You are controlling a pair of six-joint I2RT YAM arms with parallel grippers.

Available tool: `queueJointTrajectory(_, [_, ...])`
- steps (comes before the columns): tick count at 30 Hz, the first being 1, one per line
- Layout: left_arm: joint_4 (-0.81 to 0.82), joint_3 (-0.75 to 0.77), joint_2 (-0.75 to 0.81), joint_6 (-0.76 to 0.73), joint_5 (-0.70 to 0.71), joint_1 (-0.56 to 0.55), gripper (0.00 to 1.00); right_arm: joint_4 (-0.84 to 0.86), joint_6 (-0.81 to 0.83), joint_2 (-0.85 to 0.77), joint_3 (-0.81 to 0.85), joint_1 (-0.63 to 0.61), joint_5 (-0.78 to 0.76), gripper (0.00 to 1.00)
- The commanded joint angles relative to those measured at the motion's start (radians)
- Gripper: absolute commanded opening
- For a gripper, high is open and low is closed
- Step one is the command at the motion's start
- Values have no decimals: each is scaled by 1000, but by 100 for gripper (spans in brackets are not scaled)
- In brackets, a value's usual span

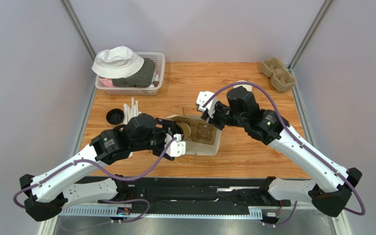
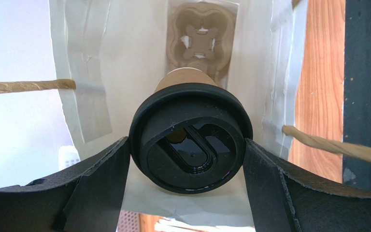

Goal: Pack the takeout coffee

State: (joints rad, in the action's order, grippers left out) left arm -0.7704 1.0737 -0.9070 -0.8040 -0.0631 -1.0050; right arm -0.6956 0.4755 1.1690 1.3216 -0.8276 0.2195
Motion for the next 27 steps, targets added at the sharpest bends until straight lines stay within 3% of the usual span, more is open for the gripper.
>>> queueJointTrajectory(1, [17,66,-41,113,-21,12,18,99,61,-81,-39,-10,41,0])
queueJointTrajectory(11, [85,89,-72,224,13,37,17,128,140,-137,-113,-65,34,0])
queueJointTrajectory(27, [-10,118,-32,229,-92,92,17,128,218,-172,-154,-65,67,0])
